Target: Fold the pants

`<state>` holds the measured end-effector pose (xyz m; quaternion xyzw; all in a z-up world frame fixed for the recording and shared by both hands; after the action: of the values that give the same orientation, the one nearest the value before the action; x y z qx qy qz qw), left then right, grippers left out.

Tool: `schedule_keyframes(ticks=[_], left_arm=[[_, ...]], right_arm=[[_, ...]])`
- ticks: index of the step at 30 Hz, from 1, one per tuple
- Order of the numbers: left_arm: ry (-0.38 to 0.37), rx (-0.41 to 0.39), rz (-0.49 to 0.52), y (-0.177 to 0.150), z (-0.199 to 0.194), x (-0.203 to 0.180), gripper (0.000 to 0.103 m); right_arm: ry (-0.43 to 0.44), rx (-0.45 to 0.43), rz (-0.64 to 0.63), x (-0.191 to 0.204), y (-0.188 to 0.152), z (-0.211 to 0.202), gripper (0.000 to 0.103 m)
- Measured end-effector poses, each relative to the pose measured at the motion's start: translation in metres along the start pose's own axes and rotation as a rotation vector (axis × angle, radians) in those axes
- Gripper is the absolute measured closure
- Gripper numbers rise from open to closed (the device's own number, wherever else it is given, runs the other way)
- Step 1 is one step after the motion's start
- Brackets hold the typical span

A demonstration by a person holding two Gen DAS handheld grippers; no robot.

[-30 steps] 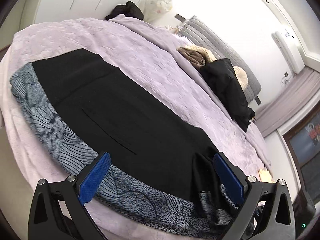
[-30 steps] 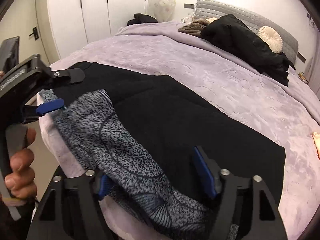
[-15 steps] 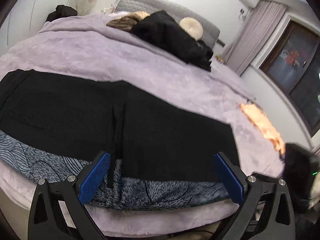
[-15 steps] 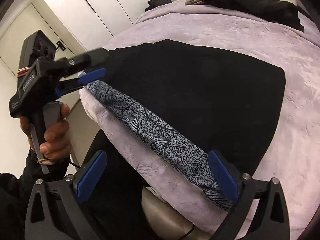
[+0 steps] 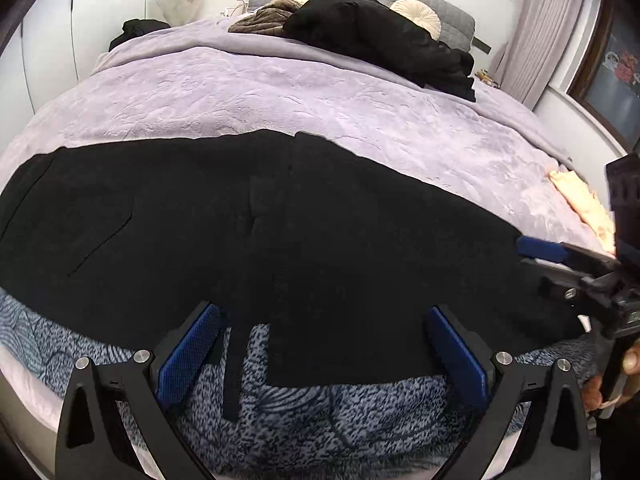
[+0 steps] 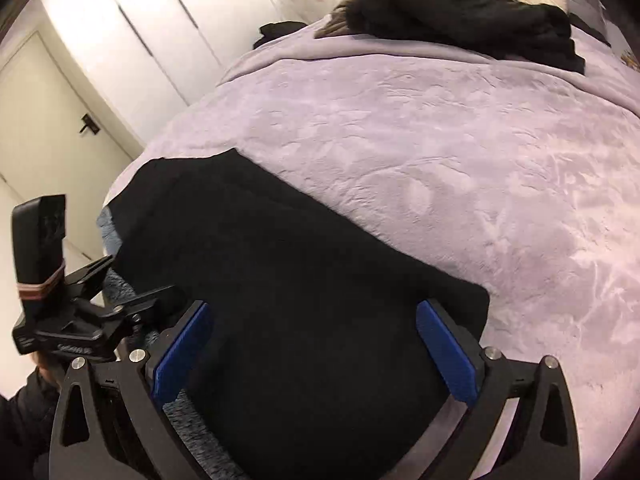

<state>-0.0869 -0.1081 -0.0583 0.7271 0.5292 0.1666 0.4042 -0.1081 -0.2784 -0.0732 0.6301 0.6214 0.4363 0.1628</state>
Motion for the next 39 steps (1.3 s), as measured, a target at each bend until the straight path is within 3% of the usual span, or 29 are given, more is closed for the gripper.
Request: schedule_keyframes(ticks=[3, 6, 11, 14, 17, 20, 22, 25, 30, 33, 35, 39], left_arm=[[-0.011, 0.015, -0.023, 0.002, -0.006, 0.004, 0.000], [-0.008, -0.013, -0.061, 0.011, -0.023, 0.011, 0.000], [-0.036, -0.032, -0.052, 0.016, -0.026, 0.002, 0.000], [0.033, 0.062, -0.019, -0.002, 0.001, 0.006, 0.000], [0.050, 0.039, 0.000, 0.003, -0.003, 0.002, 0.000], [0.024, -0.011, -0.004, 0.016, -0.016, -0.004, 0.000], [0.023, -0.016, 0.010, 0.016, -0.016, -0.007, 0.000], [0.073, 0.089, 0.029, -0.004, 0.007, -0.002, 0.000], [0.062, 0.018, 0.051, 0.012, -0.009, -0.010, 0.000], [0.046, 0.016, 0.048, 0.013, -0.008, -0.014, 0.000], [0.056, 0.071, 0.040, 0.006, 0.005, -0.014, 0.000], [0.068, 0.064, 0.072, 0.003, 0.005, -0.016, 0.000]], right_arm=[[-0.010, -0.015, -0.010, 0.012, 0.000, -0.017, 0.002], [0.040, -0.039, -0.039, 0.028, -0.007, -0.047, 0.001], [0.201, -0.044, -0.054, 0.055, -0.045, -0.098, 0.001], [0.187, 0.008, -0.126, 0.064, -0.075, -0.100, 0.001], [0.144, 0.014, -0.187, 0.074, -0.073, -0.108, 0.000], [0.275, -0.070, -0.165, 0.090, -0.058, -0.128, 0.000], [0.313, -0.066, -0.148, 0.089, -0.061, -0.122, 0.000], [0.235, 0.115, -0.109, 0.070, -0.088, -0.076, 0.001], [0.273, -0.002, -0.222, 0.094, -0.055, -0.105, 0.000], [0.212, -0.062, -0.273, 0.088, -0.028, -0.101, 0.000], [0.176, -0.032, -0.239, 0.070, -0.017, -0.077, 0.000], [0.098, 0.134, -0.072, 0.022, -0.024, -0.022, 0.001]])
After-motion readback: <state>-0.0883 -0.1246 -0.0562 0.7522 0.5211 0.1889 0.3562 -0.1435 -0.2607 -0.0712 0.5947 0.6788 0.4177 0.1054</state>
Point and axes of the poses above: each gripper's, at about its wrist camera, not at the fingertips, and z roughly the way its jaws point, x to its left, y to its top, the point moved 7 cm from there along z, roughly the way its jaws point, and after that the axes turned 15 degrees about -x, right-handed, at the moved point
